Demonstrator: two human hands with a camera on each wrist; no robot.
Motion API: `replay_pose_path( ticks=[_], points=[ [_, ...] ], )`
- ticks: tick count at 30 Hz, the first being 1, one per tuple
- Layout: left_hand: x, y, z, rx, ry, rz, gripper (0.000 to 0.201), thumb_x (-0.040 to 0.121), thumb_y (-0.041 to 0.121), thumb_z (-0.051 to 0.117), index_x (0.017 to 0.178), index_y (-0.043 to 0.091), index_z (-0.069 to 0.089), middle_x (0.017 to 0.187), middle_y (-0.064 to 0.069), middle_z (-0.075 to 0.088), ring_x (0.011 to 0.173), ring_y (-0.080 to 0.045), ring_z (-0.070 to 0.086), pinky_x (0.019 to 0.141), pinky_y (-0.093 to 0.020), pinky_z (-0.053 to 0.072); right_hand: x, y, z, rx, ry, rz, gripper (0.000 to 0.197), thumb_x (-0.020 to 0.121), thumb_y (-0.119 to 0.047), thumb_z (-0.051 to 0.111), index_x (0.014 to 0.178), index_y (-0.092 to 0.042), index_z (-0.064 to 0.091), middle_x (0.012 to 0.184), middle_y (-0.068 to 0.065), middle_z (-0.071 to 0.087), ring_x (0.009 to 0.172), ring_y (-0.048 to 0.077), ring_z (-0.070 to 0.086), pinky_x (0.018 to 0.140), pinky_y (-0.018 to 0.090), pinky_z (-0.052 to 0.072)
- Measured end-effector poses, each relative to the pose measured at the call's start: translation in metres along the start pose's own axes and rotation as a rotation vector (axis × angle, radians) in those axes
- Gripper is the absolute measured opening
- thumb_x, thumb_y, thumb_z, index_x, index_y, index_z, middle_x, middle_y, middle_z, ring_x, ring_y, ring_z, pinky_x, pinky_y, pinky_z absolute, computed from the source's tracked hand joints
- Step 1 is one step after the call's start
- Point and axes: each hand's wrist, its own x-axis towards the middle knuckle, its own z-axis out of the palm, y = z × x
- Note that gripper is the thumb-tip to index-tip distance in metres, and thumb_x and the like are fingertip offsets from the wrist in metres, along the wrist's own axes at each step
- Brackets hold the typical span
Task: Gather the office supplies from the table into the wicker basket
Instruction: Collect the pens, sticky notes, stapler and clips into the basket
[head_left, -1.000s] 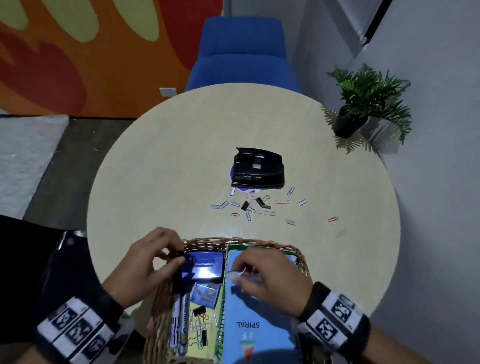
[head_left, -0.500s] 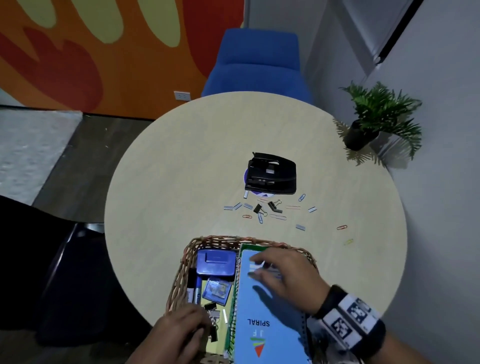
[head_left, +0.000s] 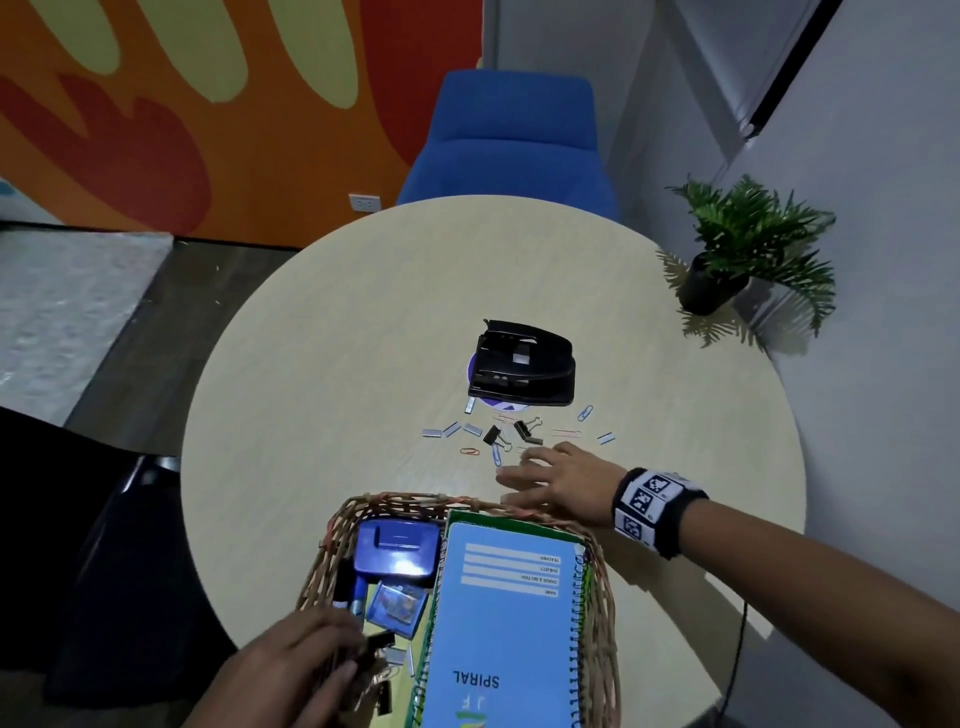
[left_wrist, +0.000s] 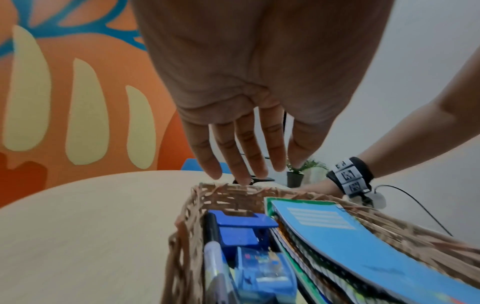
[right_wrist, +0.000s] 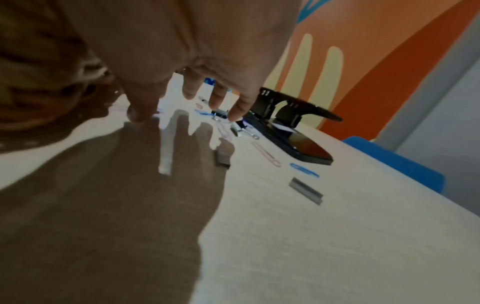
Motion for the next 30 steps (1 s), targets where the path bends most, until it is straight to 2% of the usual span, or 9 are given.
replay_pose_path(
  ticks=[3, 6, 8, 11, 16, 19, 22, 25, 30],
  points=[
    [0.009, 0.003, -0.015, 0.006, 0.085, -0.019, 0.033, 0.084, 0.065, 0.038, 0.092, 0.045, 0.063, 0.103, 0.034, 0.060, 0.091, 0.018, 0.058, 0.066, -0.001, 0.045, 0.009, 0.000, 0.004, -0.024, 0.039, -0.114, 0.044, 0.083, -0.028, 0.071, 0.123, -0.037, 0.057, 0.135, -0.009, 0.058, 0.111, 0.023, 0.060, 0.078, 0.034, 0.053],
    [0.033, -0.005, -0.034, 0.008, 0.170, -0.014, 0.026, 0.082, 0.054, 0.049, 0.095, 0.037, 0.065, 0.102, 0.030, 0.062, 0.095, 0.015, 0.059, 0.079, -0.006, 0.045, 0.009, -0.001, 0.013, 0.062, 0.106, -0.134, 0.028, 0.081, -0.023, 0.074, 0.108, -0.028, 0.070, 0.117, -0.005, 0.069, 0.096, 0.021, 0.064, 0.069, 0.030, 0.054],
    [0.059, -0.014, -0.047, 0.045, 0.206, -0.033, 0.028, 0.081, 0.051, 0.049, 0.094, 0.033, 0.065, 0.097, 0.031, 0.061, 0.095, 0.013, 0.057, 0.082, -0.004, 0.041, 0.005, 0.001, 0.018, 0.149, 0.103, -0.087, 0.016, 0.081, -0.017, 0.072, 0.097, -0.018, 0.075, 0.109, 0.002, 0.071, 0.093, 0.024, 0.065, 0.067, 0.032, 0.058],
    [0.103, -0.031, -0.061, 0.116, 0.220, -0.065, 0.030, 0.079, 0.052, 0.047, 0.092, 0.031, 0.065, 0.088, 0.025, 0.063, 0.083, 0.002, 0.058, 0.068, -0.015, 0.044, 0.001, 0.000, 0.016, 0.307, 0.043, 0.083, 0.014, 0.084, -0.013, 0.062, 0.093, -0.009, 0.072, 0.109, 0.009, 0.063, 0.101, 0.026, 0.059, 0.075, 0.037, 0.054],
    [0.190, -0.048, -0.062, 0.213, -0.001, -0.091, 0.014, 0.084, 0.027, 0.064, 0.096, 0.022, 0.068, 0.098, 0.001, 0.072, 0.085, -0.014, 0.068, 0.074, -0.028, 0.050, -0.006, -0.003, 0.009, 0.449, -0.018, 0.304, 0.012, 0.087, -0.014, 0.053, 0.089, -0.014, 0.065, 0.098, 0.004, 0.063, 0.091, 0.021, 0.057, 0.077, 0.034, 0.050],
    [0.238, -0.045, -0.045, 0.295, -0.166, -0.071, 0.021, 0.085, 0.026, 0.063, 0.102, 0.015, 0.067, 0.102, -0.002, 0.072, 0.089, -0.017, 0.067, 0.079, -0.028, 0.049, -0.029, -0.005, -0.002, 0.608, 0.138, 0.537, 0.013, 0.087, -0.018, 0.057, 0.077, -0.025, 0.058, 0.083, -0.003, 0.069, 0.074, 0.012, 0.058, 0.072, 0.032, 0.050],
    [0.271, -0.038, -0.023, 0.343, -0.289, -0.047, 0.025, 0.086, 0.029, 0.062, 0.103, 0.012, 0.067, 0.103, -0.006, 0.071, 0.094, -0.023, 0.065, 0.082, -0.033, 0.049, -0.058, -0.017, -0.015, 0.733, 0.373, 0.718, 0.013, 0.088, -0.013, 0.064, 0.086, -0.026, 0.068, 0.080, -0.008, 0.070, 0.071, 0.002, 0.060, 0.071, 0.023, 0.048],
    [0.291, -0.034, -0.004, 0.399, -0.337, 0.001, 0.029, 0.080, 0.027, 0.068, 0.104, 0.011, 0.066, 0.106, -0.009, 0.071, 0.099, -0.027, 0.063, 0.085, -0.034, 0.050, -0.079, -0.048, -0.030, 0.745, 0.503, 0.766, 0.021, 0.087, -0.012, 0.067, 0.101, -0.027, 0.071, 0.076, -0.020, 0.064, 0.075, 0.003, 0.061, 0.067, 0.014, 0.046],
    [0.304, -0.036, 0.017, 0.442, -0.377, 0.032, 0.019, 0.075, 0.021, 0.073, 0.089, 0.011, 0.066, 0.100, -0.010, 0.071, 0.097, -0.031, 0.064, 0.082, -0.033, 0.051, -0.079, -0.120, -0.053, 0.820, 0.566, 0.713, 0.018, 0.088, -0.022, 0.060, 0.102, -0.028, 0.070, 0.086, -0.026, 0.063, 0.082, -0.002, 0.060, 0.068, 0.008, 0.044]
  ],
)
